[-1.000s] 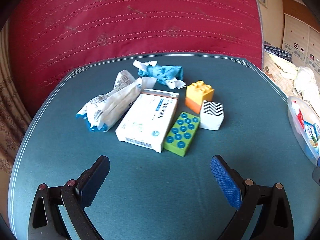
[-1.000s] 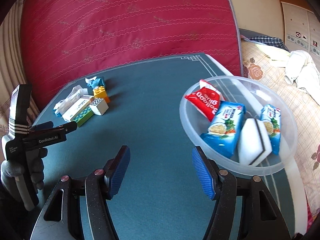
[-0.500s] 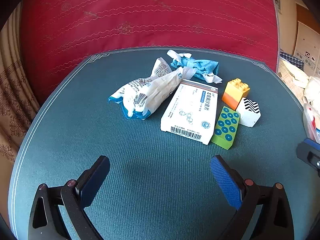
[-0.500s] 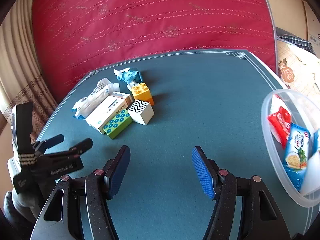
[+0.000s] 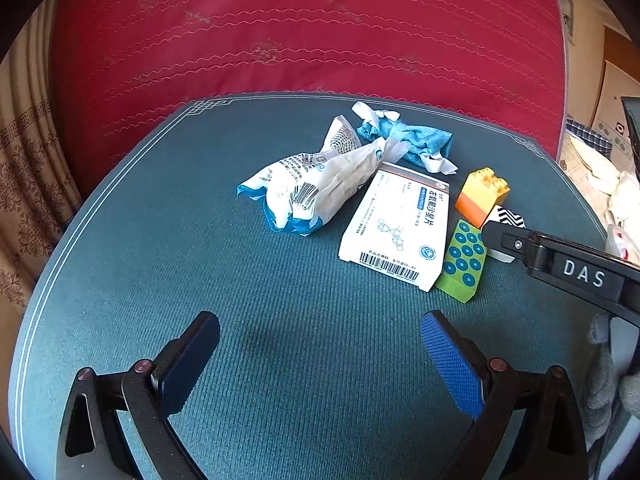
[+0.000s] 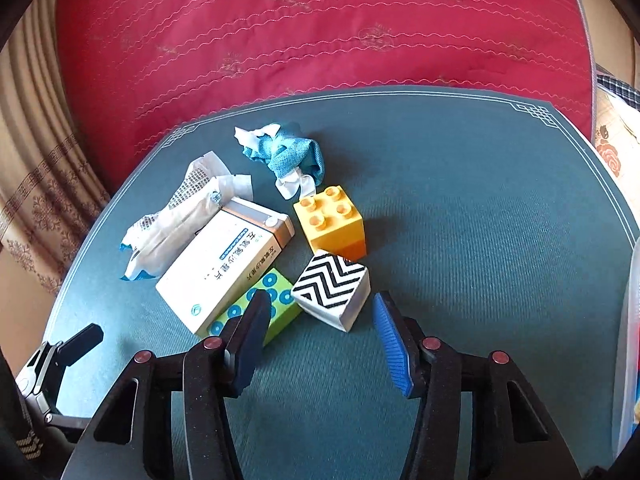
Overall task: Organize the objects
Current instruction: 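Move both grippers back over the remaining items on the table, then grasp the black-and-white zigzag block with the right gripper while the left gripper grasps the white medicine box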
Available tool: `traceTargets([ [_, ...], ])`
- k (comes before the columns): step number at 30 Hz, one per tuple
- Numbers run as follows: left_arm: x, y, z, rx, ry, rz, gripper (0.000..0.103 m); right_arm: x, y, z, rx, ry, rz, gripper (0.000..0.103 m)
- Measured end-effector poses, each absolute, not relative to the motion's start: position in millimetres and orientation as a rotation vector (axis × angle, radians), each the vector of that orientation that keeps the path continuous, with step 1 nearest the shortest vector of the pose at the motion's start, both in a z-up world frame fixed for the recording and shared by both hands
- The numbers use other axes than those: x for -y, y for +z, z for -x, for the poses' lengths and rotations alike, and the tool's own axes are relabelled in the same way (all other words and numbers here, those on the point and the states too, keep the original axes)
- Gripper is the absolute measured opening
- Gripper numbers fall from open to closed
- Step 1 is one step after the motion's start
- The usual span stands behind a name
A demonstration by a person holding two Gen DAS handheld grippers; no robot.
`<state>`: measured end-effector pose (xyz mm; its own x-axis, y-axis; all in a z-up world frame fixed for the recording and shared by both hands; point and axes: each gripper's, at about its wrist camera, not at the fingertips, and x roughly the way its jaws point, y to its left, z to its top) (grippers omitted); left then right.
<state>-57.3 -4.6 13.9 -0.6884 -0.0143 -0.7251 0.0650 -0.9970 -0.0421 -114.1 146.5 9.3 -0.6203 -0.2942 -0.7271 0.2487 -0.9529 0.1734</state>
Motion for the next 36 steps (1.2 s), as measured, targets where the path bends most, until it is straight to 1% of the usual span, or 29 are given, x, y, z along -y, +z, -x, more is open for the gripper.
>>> traceTargets([
  [2,7.3,13.6,57.7,-0.112,-2.844,-1.223,0.102,-143.7,7.2,120.4,0.073,-2.597,-1.185,0.046],
  [4,5.5,13.7,57.3,-0.112,-2.845,-1.225,0.102,-143.5,6.0,123.6,0.085,-2.597,-1.184,0.043],
  [7,4.9,13.4,57.1,-0.109,-2.848,-1.226,0.102,-143.7,7.4,123.7,0.068,-2.617,-1.177,0.035],
  [9,5.0,13.3,56.8,-0.110,-2.851,-1.226,0.102,-144.2,7.8,121.8,0.050,-2.627,-1.173,0.033],
  [14,7.4,12.8,56.7,-0.128,-2.858,-1.228,0.102,-157.4,6.3,104.0,0.014,-2.676,-1.160,0.032],
  [20,4.9,11.2,60.4,-0.123,-2.850,-1.253,0.102,-181.6,2.7,78.3,0.072,-2.691,-1.134,0.031],
  [23,1.9,11.7,64.9,-0.101,-2.850,-1.260,0.102,-187.3,-1.0,70.1,0.089,-2.688,-1.115,0.033],
  [29,-8.8,11.3,85.1,0.009,-2.856,-1.288,0.102,-195.9,-3.9,64.5,0.198,-2.658,-1.114,0.034],
  [36,-21.3,10.4,107.1,0.044,-2.846,-1.307,0.102,-200.9,-6.0,64.1,0.250,-2.637,-1.103,0.034],
])
